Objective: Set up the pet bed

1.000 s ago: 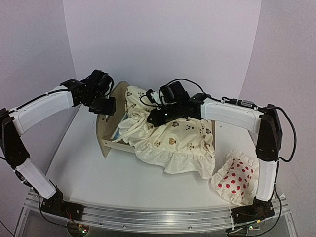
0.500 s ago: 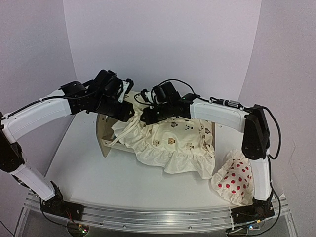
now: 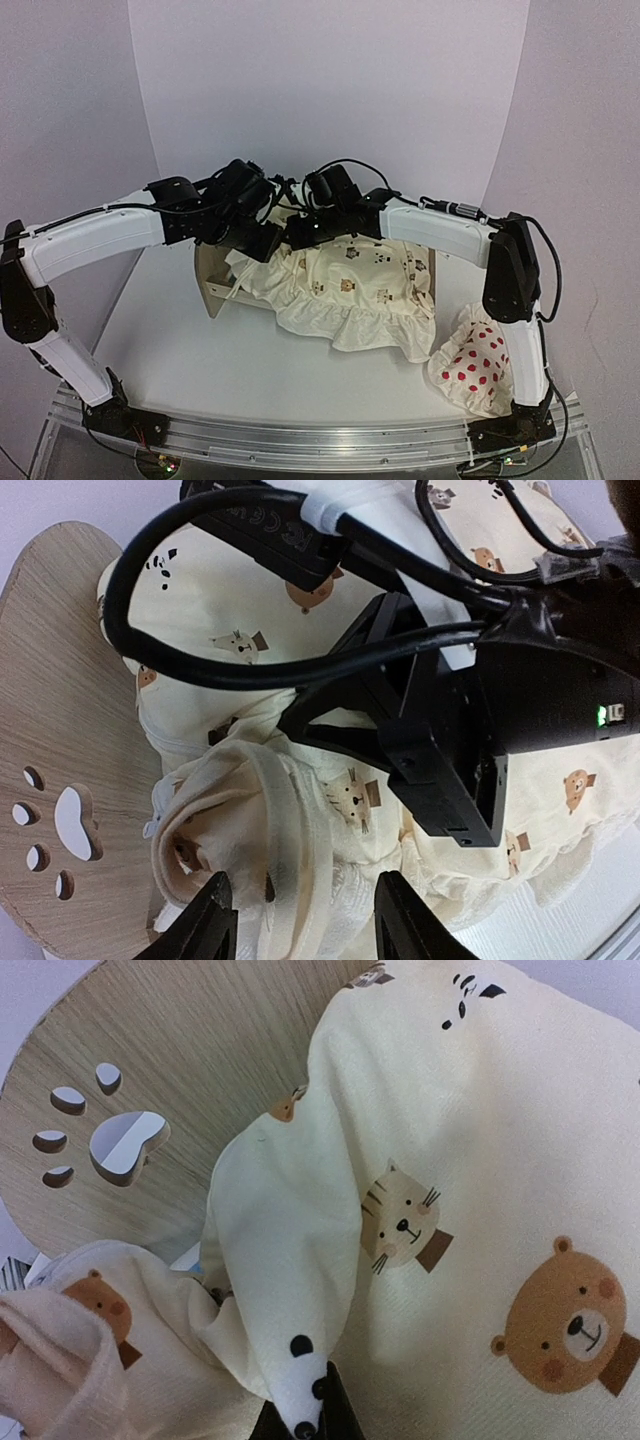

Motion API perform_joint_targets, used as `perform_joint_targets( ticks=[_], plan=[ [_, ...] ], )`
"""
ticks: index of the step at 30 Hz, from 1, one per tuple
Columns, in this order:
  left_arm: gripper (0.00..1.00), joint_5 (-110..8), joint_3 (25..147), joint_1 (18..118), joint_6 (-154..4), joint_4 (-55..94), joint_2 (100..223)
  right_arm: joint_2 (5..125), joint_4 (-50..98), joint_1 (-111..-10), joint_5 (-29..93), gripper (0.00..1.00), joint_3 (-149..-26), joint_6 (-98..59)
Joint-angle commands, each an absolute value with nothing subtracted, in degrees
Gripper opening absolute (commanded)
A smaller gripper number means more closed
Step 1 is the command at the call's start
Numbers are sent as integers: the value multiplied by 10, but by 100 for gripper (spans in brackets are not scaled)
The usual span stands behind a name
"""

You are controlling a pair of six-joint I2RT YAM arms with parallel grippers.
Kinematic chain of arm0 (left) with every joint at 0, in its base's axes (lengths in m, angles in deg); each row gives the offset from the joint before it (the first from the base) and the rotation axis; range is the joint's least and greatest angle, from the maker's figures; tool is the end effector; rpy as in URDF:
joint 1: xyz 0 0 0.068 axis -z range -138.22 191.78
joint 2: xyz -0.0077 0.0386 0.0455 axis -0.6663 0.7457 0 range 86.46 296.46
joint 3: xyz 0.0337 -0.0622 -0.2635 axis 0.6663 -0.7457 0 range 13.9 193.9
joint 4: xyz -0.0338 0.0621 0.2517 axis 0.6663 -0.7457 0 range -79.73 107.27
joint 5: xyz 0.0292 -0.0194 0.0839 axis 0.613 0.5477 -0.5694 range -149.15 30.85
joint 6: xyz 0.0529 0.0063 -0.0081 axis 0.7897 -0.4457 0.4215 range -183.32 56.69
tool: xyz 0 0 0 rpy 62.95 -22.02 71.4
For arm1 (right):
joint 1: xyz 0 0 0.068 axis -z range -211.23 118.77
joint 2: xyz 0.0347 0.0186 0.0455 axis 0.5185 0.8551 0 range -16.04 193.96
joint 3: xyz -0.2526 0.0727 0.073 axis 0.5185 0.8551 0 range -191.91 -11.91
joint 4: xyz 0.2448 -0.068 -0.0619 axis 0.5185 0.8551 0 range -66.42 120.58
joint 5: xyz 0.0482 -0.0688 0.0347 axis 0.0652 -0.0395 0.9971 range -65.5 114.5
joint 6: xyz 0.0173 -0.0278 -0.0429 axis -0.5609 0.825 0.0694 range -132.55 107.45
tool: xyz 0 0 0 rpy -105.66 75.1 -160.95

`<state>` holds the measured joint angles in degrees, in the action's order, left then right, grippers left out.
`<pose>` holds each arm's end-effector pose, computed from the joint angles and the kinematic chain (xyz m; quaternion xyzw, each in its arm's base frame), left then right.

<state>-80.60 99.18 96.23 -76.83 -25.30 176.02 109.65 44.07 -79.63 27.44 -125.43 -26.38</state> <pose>0.2082 -0.2691 0.3409 0.2554 0.8799 -0.0584 0.3963 0.3429 0.3889 0.2756 -0.2724 0.8339 0.2671 0.3989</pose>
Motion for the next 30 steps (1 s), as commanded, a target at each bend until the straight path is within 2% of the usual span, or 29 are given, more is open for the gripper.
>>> perform_joint_targets(
  ticks=[1, 6, 9, 11, 14, 22, 30],
  plan=[
    [47, -831, 982, 964, -774, -251, 1774, 1096, 431, -791, 265, 0, -1277, -270],
    [46, -854, 969, 965, -778, -252, 1785, 1094, 431, -791, 269, 0, -1274, -269],
    [35, -872, 958, 965, -782, -254, 1784, 1089, 431, -791, 270, 0, -1267, -268],
    [22, -884, 950, 965, -786, -252, 1780, 1087, 431, -790, 270, 0, -1263, -267],
    [14, -900, 944, 964, -798, -260, 1766, 1083, 431, -788, 265, 0, -1257, -265],
    [13, -945, 943, 944, -854, -300, 1698, 1059, 431, -768, 261, 0, -1217, -268],
    [15, -943, 918, 896, -897, -328, 1668, 1026, 431, -754, 264, 0, -1186, -258]
  ],
)
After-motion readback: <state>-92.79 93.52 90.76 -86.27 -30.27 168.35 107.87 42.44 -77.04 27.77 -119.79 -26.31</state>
